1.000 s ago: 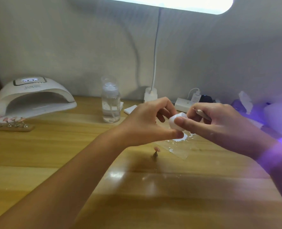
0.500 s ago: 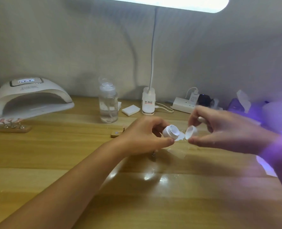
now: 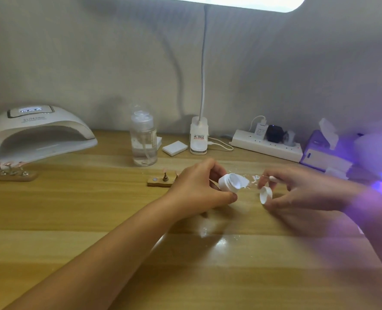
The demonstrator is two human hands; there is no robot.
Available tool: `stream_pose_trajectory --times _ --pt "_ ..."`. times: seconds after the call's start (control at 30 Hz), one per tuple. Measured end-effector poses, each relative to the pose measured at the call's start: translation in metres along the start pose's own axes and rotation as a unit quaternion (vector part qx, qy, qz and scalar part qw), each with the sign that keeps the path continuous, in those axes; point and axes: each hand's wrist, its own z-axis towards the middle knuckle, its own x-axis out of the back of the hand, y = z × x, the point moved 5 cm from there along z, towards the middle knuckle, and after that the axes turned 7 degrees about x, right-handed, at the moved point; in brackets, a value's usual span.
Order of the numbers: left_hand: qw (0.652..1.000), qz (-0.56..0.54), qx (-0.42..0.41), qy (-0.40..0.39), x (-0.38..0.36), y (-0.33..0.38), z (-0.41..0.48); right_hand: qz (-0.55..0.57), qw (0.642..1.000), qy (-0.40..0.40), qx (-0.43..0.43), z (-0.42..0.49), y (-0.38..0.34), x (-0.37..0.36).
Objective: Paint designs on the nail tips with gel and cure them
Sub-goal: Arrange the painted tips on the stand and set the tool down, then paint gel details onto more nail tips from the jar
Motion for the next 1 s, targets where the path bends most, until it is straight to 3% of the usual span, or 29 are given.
stream_pose_trajectory --times 0.1,0.2,0.23,0.3,0.37,0.43,0.5,0.6,0.93,1.0 --pt "1.000 -0.007 0.001 0.004 -0.001 0.000 -0.001 -0.025 0.998 0.000 -0.052 -0.007 0.003 0.011" --pt "1.000 -0.008 -0.010 0.009 0.000 0.003 -0.002 0.002 0.993 0.106 -0.042 -0.009 0.002 0.033" --pt "1.000 -0.007 -0.012 0.012 0.000 0.003 -0.003 0.053 0.982 0.181 -0.020 -0.008 0.002 0.041" --pt "1.000 0.004 -0.015 0.017 0.000 0.004 -0.003 0.203 0.925 0.320 0.024 -0.008 0.000 0.055" --pt "0.999 0.045 -0.018 0.021 -0.002 0.004 -0.004 0.285 0.889 0.358 0.026 -0.008 -0.002 0.057" --pt "0.996 0.082 -0.027 0.024 -0.004 0.004 -0.005 0.236 0.922 0.307 -0.008 -0.005 -0.003 0.047" --pt "0.994 0.104 -0.035 0.020 -0.006 0.006 -0.006 0.094 0.966 0.221 -0.094 -0.003 0.010 0.034" --pt "0.991 0.126 -0.042 0.015 -0.007 0.009 -0.006 -0.042 0.974 0.136 -0.174 -0.003 0.022 0.019" --pt "0.991 0.131 -0.016 0.020 -0.004 0.003 -0.004 -0.062 0.986 0.019 -0.156 -0.006 0.013 0.007" --pt "0.991 0.135 -0.015 0.012 -0.004 0.002 -0.004 -0.050 0.986 0.075 -0.140 -0.008 0.009 0.019"
